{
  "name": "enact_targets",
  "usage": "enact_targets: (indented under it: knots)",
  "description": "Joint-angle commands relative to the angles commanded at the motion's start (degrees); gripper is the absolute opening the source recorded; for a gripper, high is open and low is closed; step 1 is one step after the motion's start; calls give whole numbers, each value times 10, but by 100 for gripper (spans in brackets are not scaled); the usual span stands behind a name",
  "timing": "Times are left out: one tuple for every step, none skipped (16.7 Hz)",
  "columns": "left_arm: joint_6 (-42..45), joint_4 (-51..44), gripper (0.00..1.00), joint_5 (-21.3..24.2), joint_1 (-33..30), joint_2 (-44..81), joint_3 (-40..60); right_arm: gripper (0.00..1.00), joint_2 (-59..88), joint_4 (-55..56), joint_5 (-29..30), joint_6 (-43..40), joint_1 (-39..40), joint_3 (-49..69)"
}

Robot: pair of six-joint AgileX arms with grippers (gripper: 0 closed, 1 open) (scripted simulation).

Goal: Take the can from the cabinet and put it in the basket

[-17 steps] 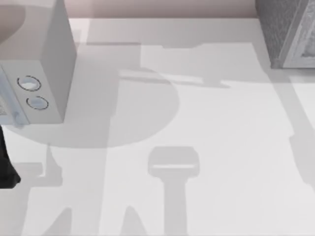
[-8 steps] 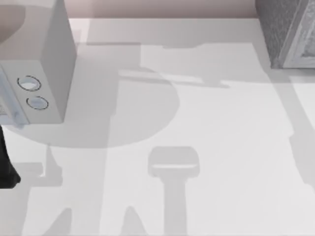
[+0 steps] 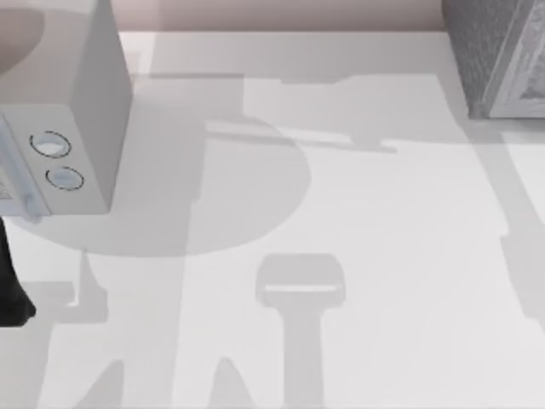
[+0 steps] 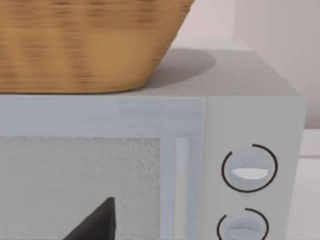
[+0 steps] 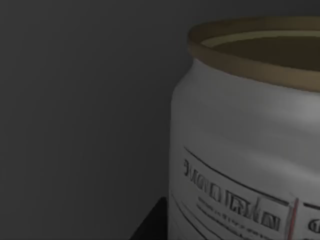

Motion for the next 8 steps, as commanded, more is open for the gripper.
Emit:
enact_targets:
  knots:
    - [0, 0, 100, 0, 0, 0, 0, 0, 0, 0, 0, 0, 0, 0]
    - [0, 0, 100, 0, 0, 0, 0, 0, 0, 0, 0, 0, 0, 0]
    - [0, 0, 100, 0, 0, 0, 0, 0, 0, 0, 0, 0, 0, 0]
    - [0, 0, 100, 0, 0, 0, 0, 0, 0, 0, 0, 1, 1, 0]
    - [0, 0, 100, 0, 0, 0, 0, 0, -2, -1, 0, 1, 1, -1]
    - [0, 0, 100, 0, 0, 0, 0, 0, -9, -6, 3, 1, 3, -5]
    - [0, 0, 100, 0, 0, 0, 0, 0, -23, -14, 8, 1, 7, -13]
    - [0, 0, 100, 0, 0, 0, 0, 0, -42, -25, 13, 0, 12, -23]
